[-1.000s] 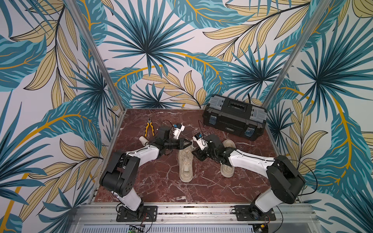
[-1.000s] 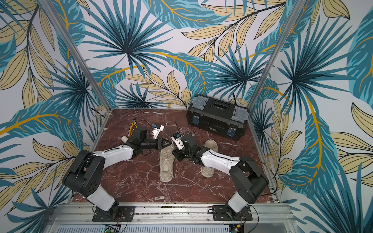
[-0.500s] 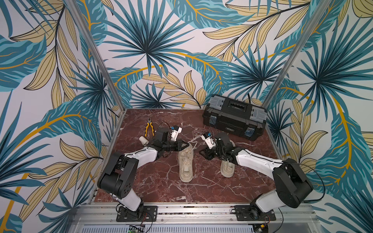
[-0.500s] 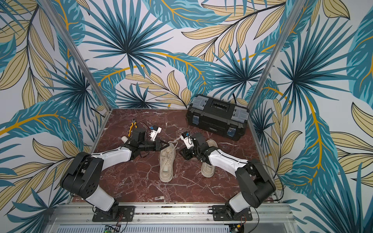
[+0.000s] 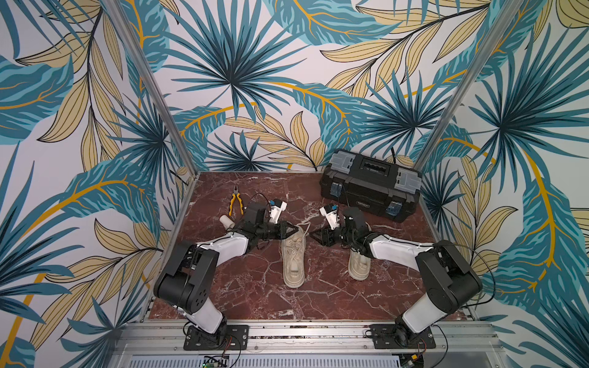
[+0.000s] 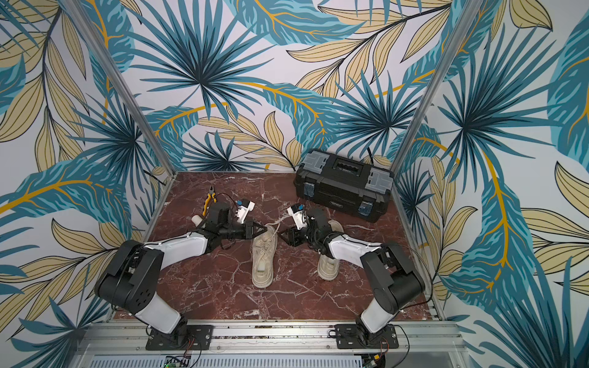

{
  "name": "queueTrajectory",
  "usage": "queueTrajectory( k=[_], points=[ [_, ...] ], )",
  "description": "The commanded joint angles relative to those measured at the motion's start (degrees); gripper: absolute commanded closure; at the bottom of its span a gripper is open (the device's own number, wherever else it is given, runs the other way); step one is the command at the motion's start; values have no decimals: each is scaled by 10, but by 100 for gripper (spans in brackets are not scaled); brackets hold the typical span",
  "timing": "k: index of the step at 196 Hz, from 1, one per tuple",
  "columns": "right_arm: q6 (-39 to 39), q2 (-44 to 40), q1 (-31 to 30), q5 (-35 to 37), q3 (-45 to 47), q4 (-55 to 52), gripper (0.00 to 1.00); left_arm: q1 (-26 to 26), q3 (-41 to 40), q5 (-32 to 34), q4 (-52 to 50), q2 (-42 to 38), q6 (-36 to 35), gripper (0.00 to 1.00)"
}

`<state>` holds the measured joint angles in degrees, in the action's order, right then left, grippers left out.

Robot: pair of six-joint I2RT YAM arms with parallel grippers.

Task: Tie the shoes
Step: Cross the shoelace with the shoelace.

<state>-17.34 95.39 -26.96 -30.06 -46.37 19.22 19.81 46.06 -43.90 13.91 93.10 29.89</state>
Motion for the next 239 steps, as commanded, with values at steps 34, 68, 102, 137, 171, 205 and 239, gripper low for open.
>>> queueTrajectory(
  k=[34,68,102,137,171,205,239],
  points=[
    [-82,55,-3,-34,-19,81,59,-3,-2,-6,6,-17,-4,99],
    [-100,70,-3,-40,-29,98,66,-3,0,-7,2,-18,-6,99],
    [-113,85,-6,-49,-39,112,82,-3,2,-8,0,-18,-6,100],
    [-69,28,-19,-1,-17,73,100,1,13,-16,-8,-17,-7,100],
    [30,-84,-65,120,10,-38,100,28,48,-30,-24,-5,-13,100],
    [83,-137,-117,229,25,-85,100,49,79,-48,-21,22,-6,100],
    [114,-139,-162,333,29,-75,100,49,91,-61,-24,43,-5,100]
  ],
)
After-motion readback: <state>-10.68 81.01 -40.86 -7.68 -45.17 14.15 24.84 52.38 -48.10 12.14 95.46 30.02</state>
